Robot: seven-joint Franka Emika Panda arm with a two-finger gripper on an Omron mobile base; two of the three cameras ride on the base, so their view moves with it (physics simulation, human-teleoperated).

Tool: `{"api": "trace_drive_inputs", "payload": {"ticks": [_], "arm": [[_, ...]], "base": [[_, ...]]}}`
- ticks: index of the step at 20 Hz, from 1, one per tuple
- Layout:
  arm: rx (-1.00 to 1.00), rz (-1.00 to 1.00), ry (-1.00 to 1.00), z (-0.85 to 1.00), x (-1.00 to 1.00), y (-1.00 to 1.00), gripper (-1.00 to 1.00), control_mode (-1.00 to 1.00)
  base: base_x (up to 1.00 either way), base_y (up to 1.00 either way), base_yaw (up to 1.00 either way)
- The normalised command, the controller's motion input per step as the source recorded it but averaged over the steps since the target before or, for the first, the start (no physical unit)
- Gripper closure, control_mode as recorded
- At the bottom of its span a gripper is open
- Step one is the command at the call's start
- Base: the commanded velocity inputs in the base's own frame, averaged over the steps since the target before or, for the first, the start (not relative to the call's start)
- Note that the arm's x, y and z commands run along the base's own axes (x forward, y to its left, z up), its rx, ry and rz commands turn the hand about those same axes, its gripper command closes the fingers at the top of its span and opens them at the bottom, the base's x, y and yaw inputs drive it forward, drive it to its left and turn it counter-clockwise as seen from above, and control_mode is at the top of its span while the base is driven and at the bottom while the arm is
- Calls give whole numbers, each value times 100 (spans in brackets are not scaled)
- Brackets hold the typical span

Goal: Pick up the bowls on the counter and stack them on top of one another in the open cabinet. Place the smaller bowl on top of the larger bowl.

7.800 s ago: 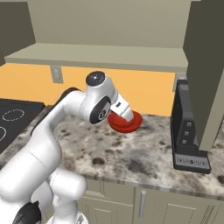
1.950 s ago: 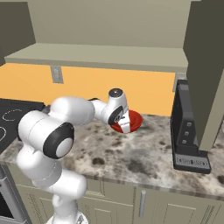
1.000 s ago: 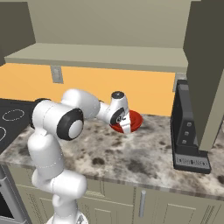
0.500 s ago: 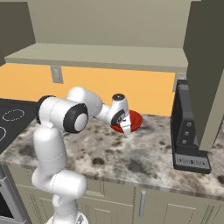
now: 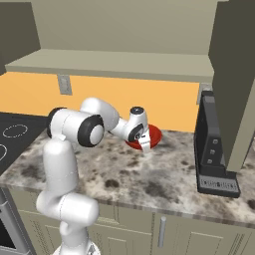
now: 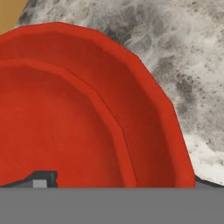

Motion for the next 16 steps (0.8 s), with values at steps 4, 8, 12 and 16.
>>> {"api": "trace_drive_inputs", "payload": {"ticks": [4, 8, 12, 16], "arm": [[-1, 0, 1, -14, 6, 0, 100, -100], [0, 0, 0, 0, 0, 0, 100, -100], [0, 0, 0, 0, 0, 0, 100, -100], [0, 0, 0, 0, 0, 0, 100, -100]], "base": [[0, 0, 0], [0, 0, 0], [0, 0, 0], [0, 0, 0]]}}
